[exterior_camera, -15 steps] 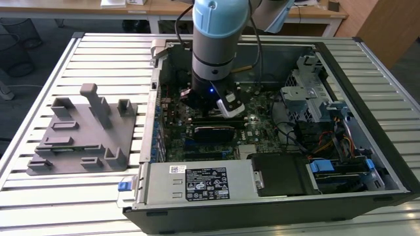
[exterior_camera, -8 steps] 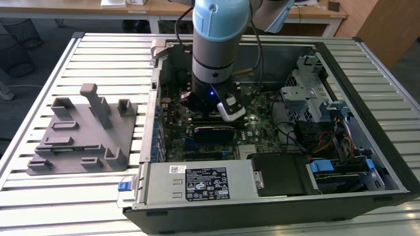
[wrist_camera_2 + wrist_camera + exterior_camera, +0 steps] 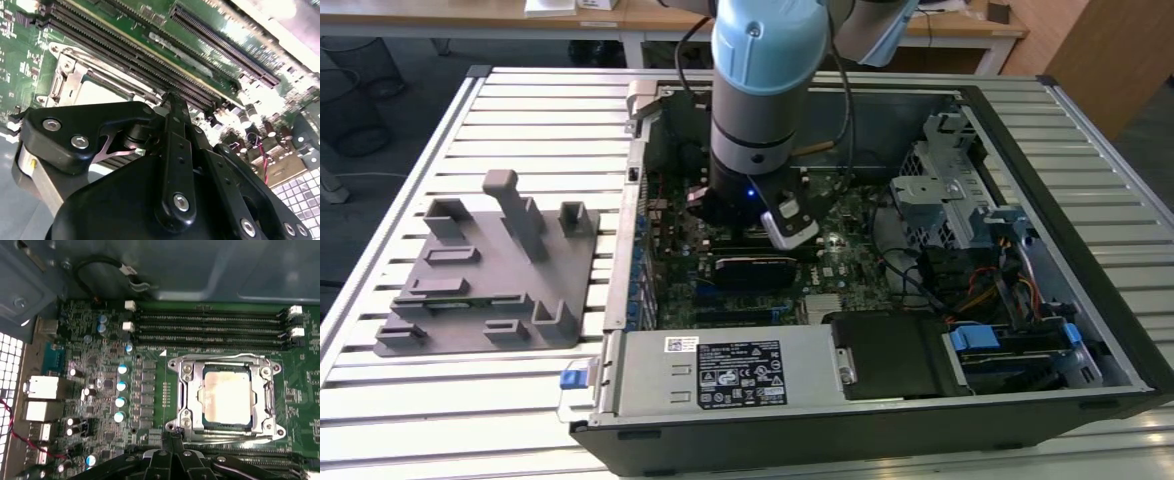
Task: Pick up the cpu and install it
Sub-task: 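Install the second cpu locking lever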
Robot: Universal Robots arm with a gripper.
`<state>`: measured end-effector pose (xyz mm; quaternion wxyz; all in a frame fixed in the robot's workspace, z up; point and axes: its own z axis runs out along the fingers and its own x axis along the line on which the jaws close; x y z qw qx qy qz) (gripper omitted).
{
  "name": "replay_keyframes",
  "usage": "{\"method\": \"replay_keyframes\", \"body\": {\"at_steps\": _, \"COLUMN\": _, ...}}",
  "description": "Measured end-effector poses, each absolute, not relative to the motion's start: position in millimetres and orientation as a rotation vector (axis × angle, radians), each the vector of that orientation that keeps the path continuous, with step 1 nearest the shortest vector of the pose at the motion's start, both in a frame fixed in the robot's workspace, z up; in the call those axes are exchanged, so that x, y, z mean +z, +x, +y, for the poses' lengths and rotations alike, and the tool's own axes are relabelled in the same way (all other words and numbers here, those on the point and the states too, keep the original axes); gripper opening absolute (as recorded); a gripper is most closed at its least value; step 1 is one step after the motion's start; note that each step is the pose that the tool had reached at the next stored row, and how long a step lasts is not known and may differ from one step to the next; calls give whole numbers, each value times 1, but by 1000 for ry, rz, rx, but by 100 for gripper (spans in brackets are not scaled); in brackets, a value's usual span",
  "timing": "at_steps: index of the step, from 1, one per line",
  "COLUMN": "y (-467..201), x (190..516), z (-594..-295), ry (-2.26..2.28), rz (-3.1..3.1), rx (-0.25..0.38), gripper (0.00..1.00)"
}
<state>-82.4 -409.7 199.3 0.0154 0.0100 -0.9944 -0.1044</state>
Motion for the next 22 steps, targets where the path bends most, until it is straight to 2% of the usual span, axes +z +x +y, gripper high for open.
{"method": "replay_keyframes", "body": {"at_steps": 5, "y": -82, "x": 197, "z": -410, "ry": 32, "rz": -3087, "rx": -384, "gripper": 11}}
{"method": "replay_keyframes", "body": {"at_steps": 11, "y": -82, "x": 194, "z": -409, "ry": 33, "rz": -3083, "rx": -423, "gripper": 11}}
{"method": "replay_keyframes", "body": {"at_steps": 22, "y": -82, "x": 204, "z": -410, "ry": 33, "rz": -3081, "rx": -430, "gripper": 11}}
